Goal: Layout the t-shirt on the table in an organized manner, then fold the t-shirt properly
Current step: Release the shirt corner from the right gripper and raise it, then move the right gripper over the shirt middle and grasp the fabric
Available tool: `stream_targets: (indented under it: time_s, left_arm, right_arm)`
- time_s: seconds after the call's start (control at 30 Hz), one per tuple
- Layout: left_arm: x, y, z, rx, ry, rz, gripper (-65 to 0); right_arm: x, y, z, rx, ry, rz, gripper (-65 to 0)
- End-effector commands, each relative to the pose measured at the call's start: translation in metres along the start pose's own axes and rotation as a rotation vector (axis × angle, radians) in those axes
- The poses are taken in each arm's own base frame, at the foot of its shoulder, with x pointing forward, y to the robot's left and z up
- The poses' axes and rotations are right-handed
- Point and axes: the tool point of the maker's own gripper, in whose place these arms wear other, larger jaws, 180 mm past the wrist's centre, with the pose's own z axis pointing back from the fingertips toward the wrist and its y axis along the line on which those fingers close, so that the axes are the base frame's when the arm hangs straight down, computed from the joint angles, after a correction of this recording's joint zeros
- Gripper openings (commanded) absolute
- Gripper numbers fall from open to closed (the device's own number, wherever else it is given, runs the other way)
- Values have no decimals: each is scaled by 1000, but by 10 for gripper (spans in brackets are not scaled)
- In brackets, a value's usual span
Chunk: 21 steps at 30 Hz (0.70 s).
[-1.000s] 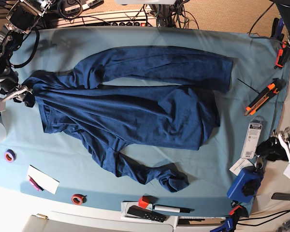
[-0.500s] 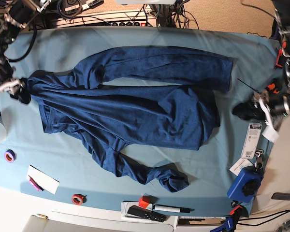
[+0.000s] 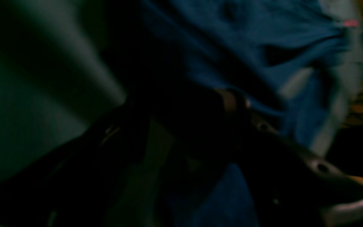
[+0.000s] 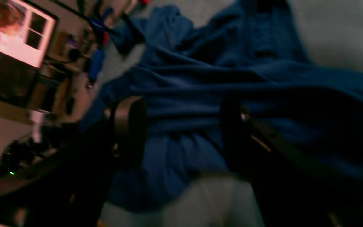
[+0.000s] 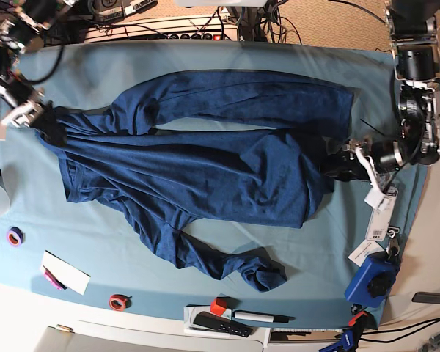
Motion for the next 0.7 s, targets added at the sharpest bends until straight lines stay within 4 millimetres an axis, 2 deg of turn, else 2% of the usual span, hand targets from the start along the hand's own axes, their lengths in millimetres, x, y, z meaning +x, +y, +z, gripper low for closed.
stream_targets:
  time_s: [0.0,0.07,0.17,0.27,0.3,0.33,0.43,0.5,0.57,0.67]
  left_arm:
    - [24,-2,6,-6,-67,-32,-346]
    - [24,-3,5,-10,-70,-31,-346]
    - [27,-1,7,-5,-71,-38,-346]
    - [45,5,16,18,-86,-72,-346]
    - [54,9,22,33,-93,-91,-346]
    - [63,13,29,48,-101,-111,-346]
    - [92,22,49,93,-124,-168,-346]
    - [104,26,59,115,-133,-192,-346]
    - [108,28,63,126,-135,-201,-346]
    - [103,28,62,123,-124,-195,-346]
  right_arm:
    - [13,14,-9,53,-32,29,-292]
    - [-2,32,-37,128,16,17,-292]
    - [-33,74,-84,273,128,18,-292]
    - [-59,127,-129,422,228,46,-292]
    - [-73,138,-144,428,290,83,-292]
    - [-87,147,-160,419,339,126,-292]
    - [-104,175,-208,362,351,297,-292]
    - [-117,194,-233,340,364,444,-292]
    - [-133,212,-249,332,402,596,-292]
    - [-148,232,-268,297,423,776,-292]
